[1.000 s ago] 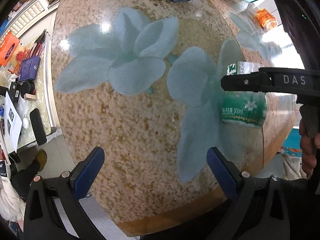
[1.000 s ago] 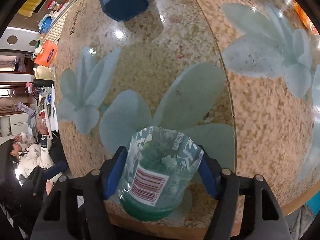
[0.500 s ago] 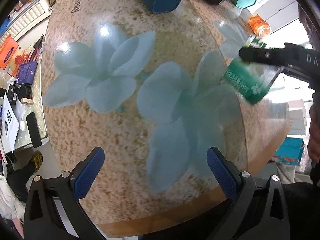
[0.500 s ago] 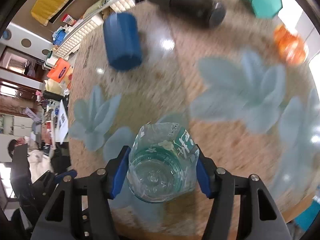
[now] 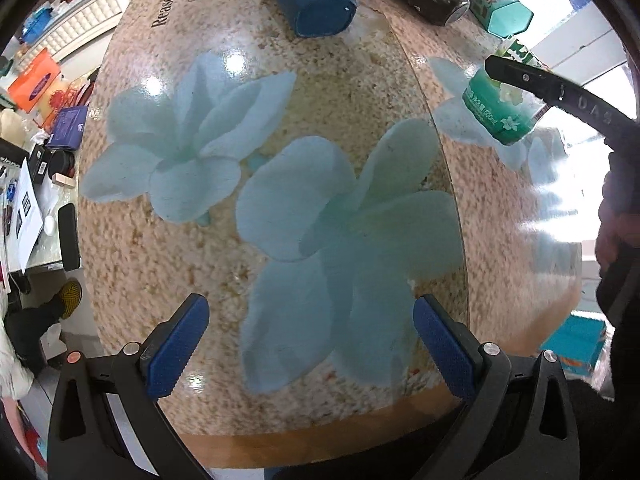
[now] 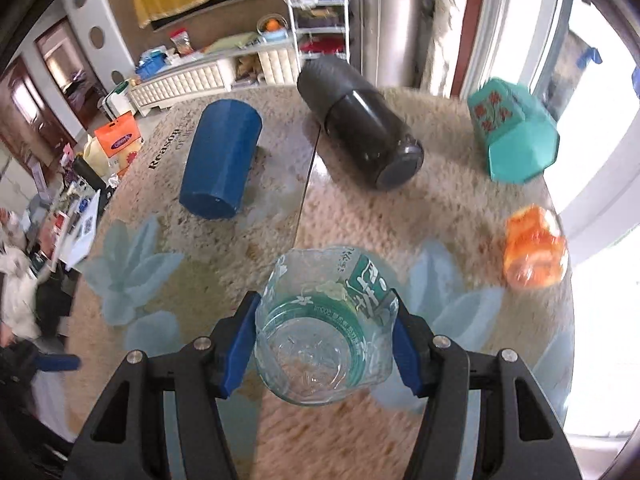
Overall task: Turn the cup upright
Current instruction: 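Lift and turn the cup with the right gripper, lower it onto the table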
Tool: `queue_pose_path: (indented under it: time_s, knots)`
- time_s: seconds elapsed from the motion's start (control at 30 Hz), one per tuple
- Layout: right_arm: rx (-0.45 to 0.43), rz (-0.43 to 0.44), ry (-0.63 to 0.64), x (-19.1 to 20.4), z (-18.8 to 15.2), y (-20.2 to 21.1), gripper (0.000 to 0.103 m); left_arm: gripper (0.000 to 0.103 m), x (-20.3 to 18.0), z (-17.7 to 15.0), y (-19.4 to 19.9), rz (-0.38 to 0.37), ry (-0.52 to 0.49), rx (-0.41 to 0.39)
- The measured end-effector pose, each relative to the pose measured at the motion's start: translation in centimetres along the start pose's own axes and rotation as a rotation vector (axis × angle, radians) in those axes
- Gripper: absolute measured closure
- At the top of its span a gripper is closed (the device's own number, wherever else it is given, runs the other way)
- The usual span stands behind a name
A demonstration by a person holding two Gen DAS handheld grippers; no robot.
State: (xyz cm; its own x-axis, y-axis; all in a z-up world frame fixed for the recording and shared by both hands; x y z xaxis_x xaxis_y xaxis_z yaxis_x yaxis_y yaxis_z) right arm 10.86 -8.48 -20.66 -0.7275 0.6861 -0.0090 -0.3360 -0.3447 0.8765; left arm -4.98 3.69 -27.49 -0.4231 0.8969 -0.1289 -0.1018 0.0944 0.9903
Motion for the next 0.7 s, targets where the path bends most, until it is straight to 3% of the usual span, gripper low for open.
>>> queue_pose_path:
  time_s: [0.13,0.3,0.4,0.63,0.7]
  knots:
    - [-0.058,0.004,0.082,0.4,-0.4,0.2,0.045,0.0,-1.0,-0.2,-1.2,-0.016,0.04,-0.004]
    - [-0.06,0.015,0.128,1.0,-1.3,-0.6,0.042,0.0,-1.7,-0.5,-2.3,-0.026,0.076,-0.006]
    - [-0.058,0.058,0.112,1.0,-2.0,-1.0,0.041,0.0,-2.3,-1.0,-2.9,-0.023,0.081,-0.002]
    - [-0.025,0.068,0.088,0.9,-2.9,-1.7,0.041,0.0,-2.8,-1.3,-3.4,-0.021,0.084,0.01]
    - [-0.014,0.074,0.073,0.8,-2.9,-1.8,0.036,0.0,-2.1,-1.2,-3.4,-0.026,0.084,0.011]
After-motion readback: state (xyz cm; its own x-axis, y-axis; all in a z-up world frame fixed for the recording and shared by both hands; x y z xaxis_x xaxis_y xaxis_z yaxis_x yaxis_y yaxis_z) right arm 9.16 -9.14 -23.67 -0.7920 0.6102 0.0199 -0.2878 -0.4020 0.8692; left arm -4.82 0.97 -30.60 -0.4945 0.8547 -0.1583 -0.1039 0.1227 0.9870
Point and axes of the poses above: each gripper's, at about its wrist camera, not at the fingertips, and y roughly against the way its jaws point, x to its left, z to its top, the point moved 9 cm from there along -y, roughly the way its jaws point, and after that the axes turned 10 degrees about y, right-handed, at the moved point
